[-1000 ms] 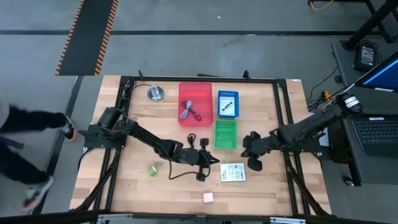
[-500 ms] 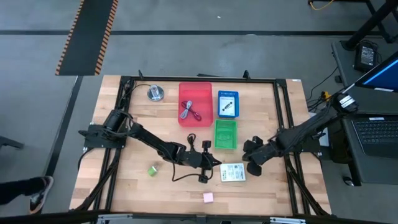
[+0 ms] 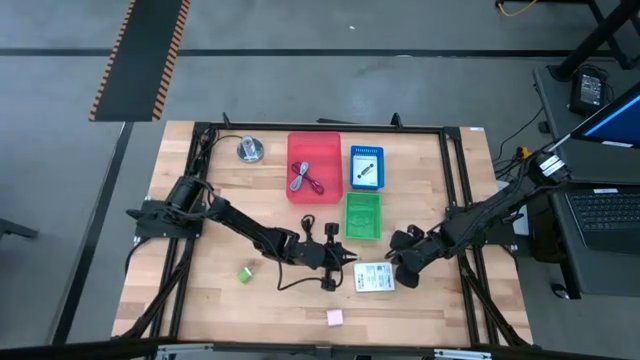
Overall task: Pick and place items into bin
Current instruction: Put the white card reader box into the blue bin
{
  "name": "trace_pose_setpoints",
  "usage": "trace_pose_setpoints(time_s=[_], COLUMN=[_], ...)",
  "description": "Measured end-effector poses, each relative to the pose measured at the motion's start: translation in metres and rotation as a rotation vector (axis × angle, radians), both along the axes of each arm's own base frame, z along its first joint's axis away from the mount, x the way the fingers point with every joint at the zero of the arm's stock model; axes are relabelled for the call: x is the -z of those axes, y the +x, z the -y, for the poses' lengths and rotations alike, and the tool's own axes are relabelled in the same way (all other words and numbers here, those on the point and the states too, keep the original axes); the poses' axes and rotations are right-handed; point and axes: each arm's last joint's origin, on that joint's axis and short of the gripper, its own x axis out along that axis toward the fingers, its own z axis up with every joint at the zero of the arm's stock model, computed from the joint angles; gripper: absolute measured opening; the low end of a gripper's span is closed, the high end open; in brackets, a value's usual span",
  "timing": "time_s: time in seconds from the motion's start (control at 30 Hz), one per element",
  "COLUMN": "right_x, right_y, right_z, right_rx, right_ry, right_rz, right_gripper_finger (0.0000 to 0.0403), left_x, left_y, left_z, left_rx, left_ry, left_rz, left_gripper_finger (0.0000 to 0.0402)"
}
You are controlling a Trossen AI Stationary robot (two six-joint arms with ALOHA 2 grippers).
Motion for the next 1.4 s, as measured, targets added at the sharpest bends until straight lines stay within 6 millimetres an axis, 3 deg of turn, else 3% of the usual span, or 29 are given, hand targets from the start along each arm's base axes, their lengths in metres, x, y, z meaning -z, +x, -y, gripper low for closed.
trace_pose_setpoints(time_s=[0.77,1.17,1.4], right_x=[0.021,0.027,0.027], right_y=[0.009,0.010,0.010], right_z=[-0.005,-0.006,-0.006], right_rx=[0.022,0.049,0.071], right_ry=[-0.026,-0.027,-0.017], right_rz=[-0.057,-0.074,-0.077], right_gripper_finger=[0.0000,0.0000,0.0000], left_x=[0.001,0.001,0.001], left_y=[0.000,-0.001,-0.007], left_z=[0.000,0.002,0.020], left_rx=[0.003,0.046,0.144], left_ry=[0.014,0.057,0.189], left_rz=[-0.010,-0.021,-0.028], left_gripper_finger=[0.0056,0.0103,0.0138])
